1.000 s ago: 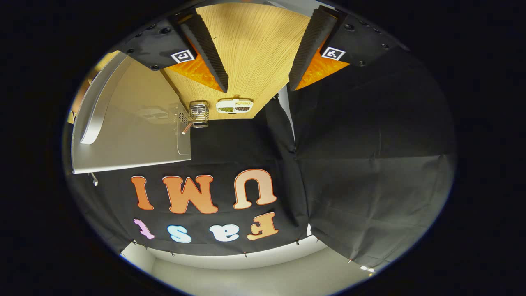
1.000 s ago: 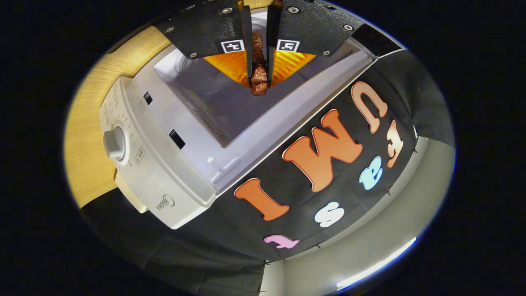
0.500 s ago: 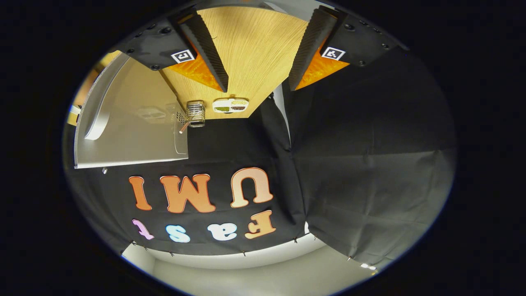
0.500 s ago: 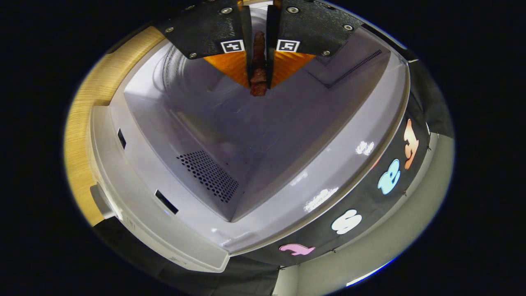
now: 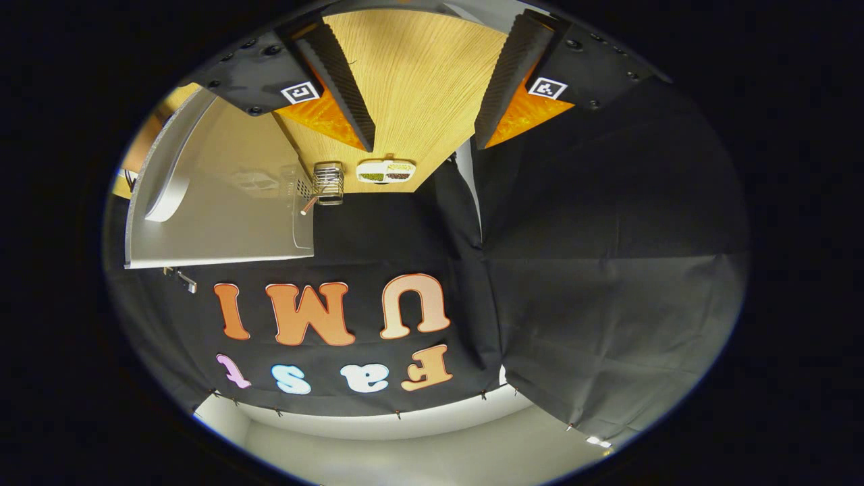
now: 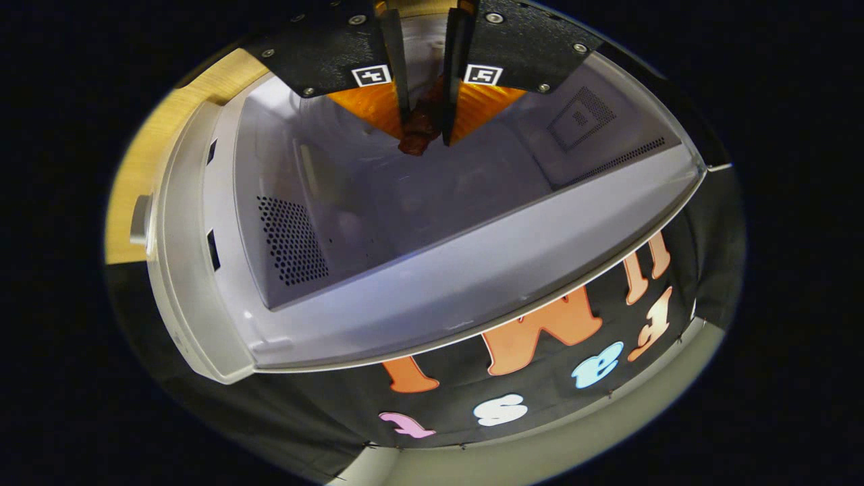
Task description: Open the microwave oven with the left hand, put the food in, and close the microwave oven.
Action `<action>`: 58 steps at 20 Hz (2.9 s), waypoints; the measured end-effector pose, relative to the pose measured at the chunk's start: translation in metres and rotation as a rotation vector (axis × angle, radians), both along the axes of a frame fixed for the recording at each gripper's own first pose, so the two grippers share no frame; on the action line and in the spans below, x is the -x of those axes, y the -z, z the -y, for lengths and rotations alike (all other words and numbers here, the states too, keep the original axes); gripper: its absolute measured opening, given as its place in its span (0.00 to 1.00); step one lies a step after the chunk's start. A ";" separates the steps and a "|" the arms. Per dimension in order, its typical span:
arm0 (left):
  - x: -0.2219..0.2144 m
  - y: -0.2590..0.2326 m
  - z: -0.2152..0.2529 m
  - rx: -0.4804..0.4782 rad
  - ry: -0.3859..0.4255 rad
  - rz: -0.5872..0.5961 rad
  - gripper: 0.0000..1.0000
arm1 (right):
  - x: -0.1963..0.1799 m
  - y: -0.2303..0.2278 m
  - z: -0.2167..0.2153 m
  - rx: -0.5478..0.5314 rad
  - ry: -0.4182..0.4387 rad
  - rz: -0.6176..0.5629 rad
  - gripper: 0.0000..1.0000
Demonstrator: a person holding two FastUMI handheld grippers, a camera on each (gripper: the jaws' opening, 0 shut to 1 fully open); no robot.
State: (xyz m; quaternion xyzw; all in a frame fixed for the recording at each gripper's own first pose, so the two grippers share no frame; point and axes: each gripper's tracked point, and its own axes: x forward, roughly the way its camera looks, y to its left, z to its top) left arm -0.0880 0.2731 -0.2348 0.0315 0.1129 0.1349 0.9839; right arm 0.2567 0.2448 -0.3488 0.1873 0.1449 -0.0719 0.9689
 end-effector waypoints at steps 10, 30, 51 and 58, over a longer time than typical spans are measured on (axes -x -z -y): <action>0.003 -0.009 0.019 -0.003 0.033 0.003 0.98 | 0.003 0.008 0.009 0.193 -0.076 -0.110 0.46; -0.004 -0.016 0.099 0.039 0.170 -0.013 0.93 | 0.071 -0.013 0.028 0.424 -0.280 -0.174 0.93; -0.037 -0.009 0.309 0.115 0.513 -0.024 0.91 | 0.242 -0.183 0.177 0.302 -0.384 0.097 0.95; -0.057 -0.002 0.385 0.105 0.599 -0.048 0.57 | 0.260 -0.209 0.246 0.305 -0.327 0.137 0.95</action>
